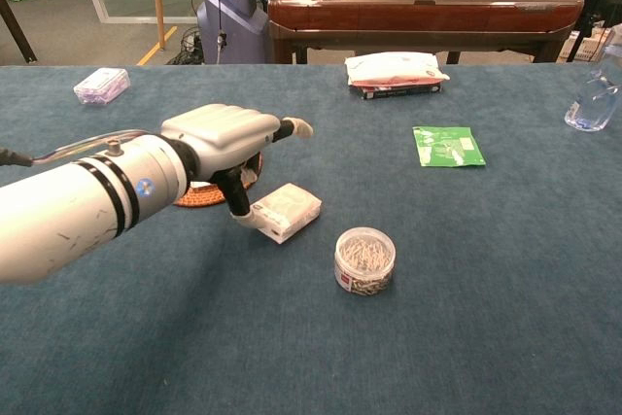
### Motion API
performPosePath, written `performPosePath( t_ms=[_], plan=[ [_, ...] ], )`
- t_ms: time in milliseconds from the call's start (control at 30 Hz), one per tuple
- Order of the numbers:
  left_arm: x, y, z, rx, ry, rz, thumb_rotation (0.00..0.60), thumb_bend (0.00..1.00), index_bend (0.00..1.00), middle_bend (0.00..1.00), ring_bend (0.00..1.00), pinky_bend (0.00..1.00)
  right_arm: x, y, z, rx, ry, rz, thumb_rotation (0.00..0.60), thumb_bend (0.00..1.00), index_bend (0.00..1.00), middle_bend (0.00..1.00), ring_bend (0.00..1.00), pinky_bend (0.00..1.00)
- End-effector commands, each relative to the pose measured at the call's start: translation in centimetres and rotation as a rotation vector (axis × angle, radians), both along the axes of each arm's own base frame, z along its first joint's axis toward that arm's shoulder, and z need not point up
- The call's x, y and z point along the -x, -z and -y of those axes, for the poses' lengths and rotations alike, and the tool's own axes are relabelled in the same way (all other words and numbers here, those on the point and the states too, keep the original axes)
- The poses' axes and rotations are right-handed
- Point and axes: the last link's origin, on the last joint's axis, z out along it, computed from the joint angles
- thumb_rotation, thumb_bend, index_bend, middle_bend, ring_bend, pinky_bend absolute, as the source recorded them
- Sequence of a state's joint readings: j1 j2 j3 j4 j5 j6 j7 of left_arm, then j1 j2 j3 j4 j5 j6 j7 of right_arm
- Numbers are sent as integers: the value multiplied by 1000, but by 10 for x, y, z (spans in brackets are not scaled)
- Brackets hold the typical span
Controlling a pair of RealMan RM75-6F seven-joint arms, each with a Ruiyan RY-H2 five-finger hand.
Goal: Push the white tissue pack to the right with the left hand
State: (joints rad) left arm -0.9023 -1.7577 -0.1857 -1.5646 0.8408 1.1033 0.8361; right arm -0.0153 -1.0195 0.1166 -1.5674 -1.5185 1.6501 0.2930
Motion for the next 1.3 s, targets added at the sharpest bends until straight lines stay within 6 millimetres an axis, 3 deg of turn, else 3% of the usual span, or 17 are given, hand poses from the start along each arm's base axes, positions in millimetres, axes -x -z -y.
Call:
performPosePath(
  t_ms=[33, 200, 400, 500, 633, 767, 1033, 1300],
  plan=[
    [-3, 0, 2, -1, 6, -1, 600, 0, 80, 1000, 902, 999, 0, 0, 0, 2, 3, -1, 600, 352, 285, 272, 174, 308],
    [2, -12, 7, -39, 14, -17, 600, 0, 80, 1000, 887, 997, 0, -1, -1, 5, 1, 1, 600, 351, 285, 272, 174, 308],
    [19, -47, 20, -128, 29, -61, 600, 0, 80, 989, 837, 989, 0, 0, -1, 12, 17, -37, 600, 351, 284, 273, 174, 308],
    [34, -69, 30, -183, 31, -82, 600, 0, 80, 886, 759, 966, -2, 5, -2, 0, 33, -60, 600, 352, 284, 278, 174, 308],
    [59, -100, 44, -282, 35, -124, 600, 0, 80, 666, 652, 920, -5, 7, -2, -14, 36, -72, 600, 352, 285, 279, 174, 308],
    [93, -130, 60, -420, 40, -208, 600, 39, 101, 541, 575, 881, -7, 10, -3, -23, 37, -83, 600, 352, 285, 279, 175, 307],
    [135, -169, 90, -564, 14, -169, 600, 96, 208, 361, 372, 580, -12, 24, 1, -64, 41, -125, 600, 351, 285, 279, 175, 308],
    [156, -188, 116, -585, 7, -123, 600, 94, 288, 345, 321, 384, -11, 31, 6, -104, 59, -162, 600, 276, 285, 279, 175, 307]
  ],
)
